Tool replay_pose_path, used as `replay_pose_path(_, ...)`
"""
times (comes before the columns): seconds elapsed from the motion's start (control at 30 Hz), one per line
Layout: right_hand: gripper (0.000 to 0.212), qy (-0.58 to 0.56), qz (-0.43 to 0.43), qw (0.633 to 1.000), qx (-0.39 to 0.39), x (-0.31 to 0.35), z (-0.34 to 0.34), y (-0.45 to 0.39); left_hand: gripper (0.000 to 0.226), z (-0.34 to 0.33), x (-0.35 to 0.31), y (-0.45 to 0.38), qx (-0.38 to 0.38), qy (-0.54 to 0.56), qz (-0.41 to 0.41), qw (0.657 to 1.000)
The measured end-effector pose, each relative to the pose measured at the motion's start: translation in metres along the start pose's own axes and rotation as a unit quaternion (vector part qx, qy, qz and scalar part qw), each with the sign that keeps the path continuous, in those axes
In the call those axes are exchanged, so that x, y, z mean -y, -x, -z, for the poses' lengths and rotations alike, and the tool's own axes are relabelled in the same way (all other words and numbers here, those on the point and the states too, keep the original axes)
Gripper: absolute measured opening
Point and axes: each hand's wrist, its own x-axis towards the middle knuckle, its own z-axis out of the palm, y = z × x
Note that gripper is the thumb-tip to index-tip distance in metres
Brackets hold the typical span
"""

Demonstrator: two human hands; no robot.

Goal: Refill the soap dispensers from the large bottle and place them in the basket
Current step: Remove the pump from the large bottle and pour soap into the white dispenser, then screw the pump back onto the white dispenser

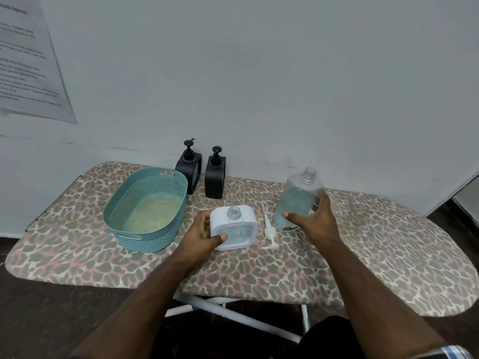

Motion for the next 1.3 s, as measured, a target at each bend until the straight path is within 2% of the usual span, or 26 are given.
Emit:
replay_pose_path(0.07,0.091,0.029,0.029,0.996,-0.084,-0.004,0.003,0.014,0.055,-0.001,0.001,-0.001,0.006,-0.001,0.001,1.000)
replay_pose_path(0.1,0.077,0.050,0.060,0.990,-0.116,-0.006,0.001,0.024,0.055,-0.001,0.001,-0.002,0.007,0.000,0.001,1.000)
replay_pose_path(0.13,0.061,0.074,0.088,0.987,-0.113,-0.007,-0.003,0.034,0.055,-0.001,0.001,-0.003,0.006,0.000,0.000,1.000)
replay_pose_path(0.2,0.038,0.143,0.108,0.983,-0.026,-0.005,-0.018,0.047,0.056,-0.001,0.002,-0.005,0.005,-0.001,-0.001,1.000)
replay_pose_path(0.27,0.039,0.236,0.120,0.962,0.063,-0.007,-0.036,0.046,0.056,-0.003,0.003,-0.006,0.007,-0.003,0.000,1.000)
replay_pose_path(0.33,0.045,0.299,0.118,0.939,0.119,-0.007,-0.050,0.037,0.055,-0.003,0.003,-0.006,0.010,-0.014,-0.002,1.000)
replay_pose_path(0.43,0.039,0.374,0.125,0.905,0.159,-0.009,-0.069,0.028,0.054,0.001,0.003,-0.008,0.016,-0.026,-0.001,1.000)
replay_pose_path(0.53,0.029,0.412,0.121,0.890,0.150,-0.010,-0.077,0.025,0.056,0.003,0.001,-0.007,0.020,-0.033,-0.002,0.999)
replay_pose_path(0.63,0.024,0.379,0.095,0.909,0.144,-0.005,-0.073,0.026,0.056,0.003,-0.002,-0.007,0.028,-0.036,0.002,0.999)
replay_pose_path(0.77,0.024,0.225,0.078,0.966,0.104,0.017,-0.049,0.029,0.061,0.004,-0.003,-0.007,0.034,-0.050,0.015,0.998)
replay_pose_path(0.87,0.024,0.067,0.036,0.991,0.113,0.048,-0.023,0.030,0.082,0.010,-0.007,-0.007,0.054,-0.067,0.034,0.996)
replay_pose_path(0.93,0.037,-0.013,0.000,0.991,0.136,0.066,-0.010,0.027,0.100,0.014,-0.016,-0.006,0.062,-0.074,0.045,0.994)
replay_pose_path(0.97,0.042,-0.025,-0.007,0.989,0.148,0.073,-0.005,0.026,0.101,0.015,-0.021,-0.005,0.056,-0.083,0.042,0.994)
replay_pose_path(1.03,0.046,-0.020,-0.001,0.986,0.167,0.084,0.000,0.026,0.092,0.013,-0.036,-0.001,0.019,-0.113,0.005,0.993)
replay_pose_path(1.1,0.035,0.003,0.029,0.981,0.190,0.097,0.000,0.030,0.078,0.008,-0.053,0.003,-0.024,-0.154,-0.077,0.985)
replay_pose_path(1.17,0.023,0.042,0.060,0.974,0.213,0.111,0.000,0.034,0.065,0.002,-0.068,0.006,-0.049,-0.225,-0.169,0.958)
replay_pose_path(1.23,0.015,0.071,0.078,0.967,0.230,0.127,0.000,0.036,0.056,-0.004,-0.077,0.006,-0.054,-0.316,-0.244,0.915)
replay_pose_path(1.3,0.010,0.066,0.086,0.964,0.244,0.142,0.002,0.037,0.044,-0.009,-0.082,0.005,-0.052,-0.354,-0.258,0.897)
